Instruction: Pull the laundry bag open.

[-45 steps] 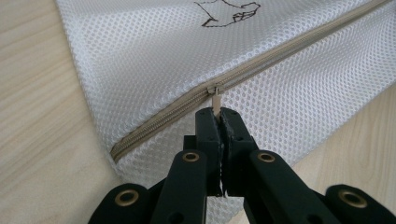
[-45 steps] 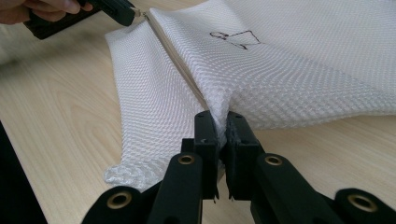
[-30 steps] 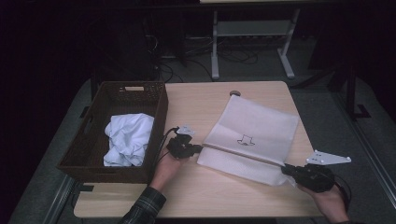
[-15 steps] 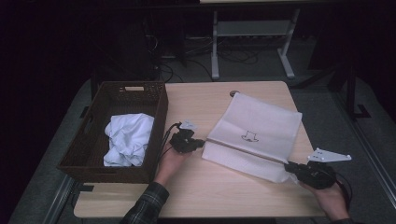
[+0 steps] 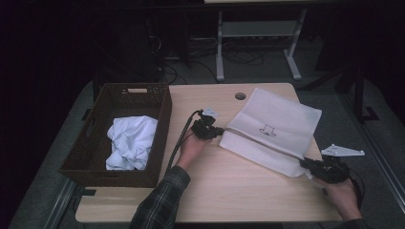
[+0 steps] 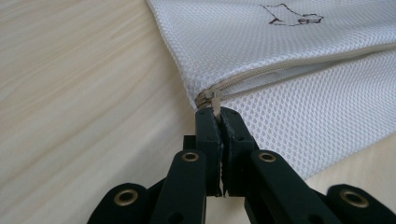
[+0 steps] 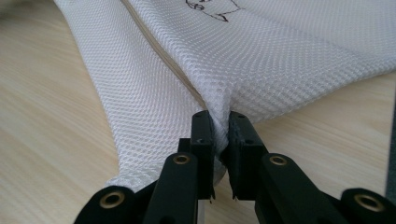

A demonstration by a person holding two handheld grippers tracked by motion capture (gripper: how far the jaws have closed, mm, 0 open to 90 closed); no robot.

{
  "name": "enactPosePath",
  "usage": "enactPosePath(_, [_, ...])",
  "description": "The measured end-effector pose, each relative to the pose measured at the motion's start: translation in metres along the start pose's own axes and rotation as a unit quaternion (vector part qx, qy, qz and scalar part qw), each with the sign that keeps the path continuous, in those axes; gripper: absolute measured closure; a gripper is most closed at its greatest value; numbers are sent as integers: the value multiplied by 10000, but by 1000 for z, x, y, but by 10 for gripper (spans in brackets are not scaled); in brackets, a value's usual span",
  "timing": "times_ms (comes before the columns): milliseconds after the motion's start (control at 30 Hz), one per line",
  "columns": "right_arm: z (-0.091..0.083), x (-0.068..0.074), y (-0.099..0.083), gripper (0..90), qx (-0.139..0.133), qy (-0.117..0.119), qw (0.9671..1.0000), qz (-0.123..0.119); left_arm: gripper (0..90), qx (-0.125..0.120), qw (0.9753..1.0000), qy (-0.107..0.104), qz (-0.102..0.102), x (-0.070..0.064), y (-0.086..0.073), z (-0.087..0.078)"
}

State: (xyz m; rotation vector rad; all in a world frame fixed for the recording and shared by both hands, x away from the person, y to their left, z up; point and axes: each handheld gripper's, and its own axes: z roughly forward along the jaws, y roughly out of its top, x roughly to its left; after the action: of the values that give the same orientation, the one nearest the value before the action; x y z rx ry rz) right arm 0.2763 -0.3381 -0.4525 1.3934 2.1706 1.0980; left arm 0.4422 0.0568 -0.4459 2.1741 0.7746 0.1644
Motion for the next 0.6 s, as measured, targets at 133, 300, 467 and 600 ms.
enactPosePath(133, [2, -6, -3, 799, 60, -48, 9999, 70, 870, 29, 9999, -1, 103, 2, 9, 12])
enactPosePath(300, [5, -8, -7, 770, 162, -91, 9998, 43, 867, 86, 9999, -1, 125, 3, 12, 21])
enactPosePath(467, [7, -7, -8, 658, 201, -145, 9997, 32, 832, 79, 9999, 2, 133, 4, 9, 22])
enactPosePath(600, [7, -4, -8, 485, 78, -7, 9999, 74, 587, 105, 9999, -10, 31, 4, 9, 20])
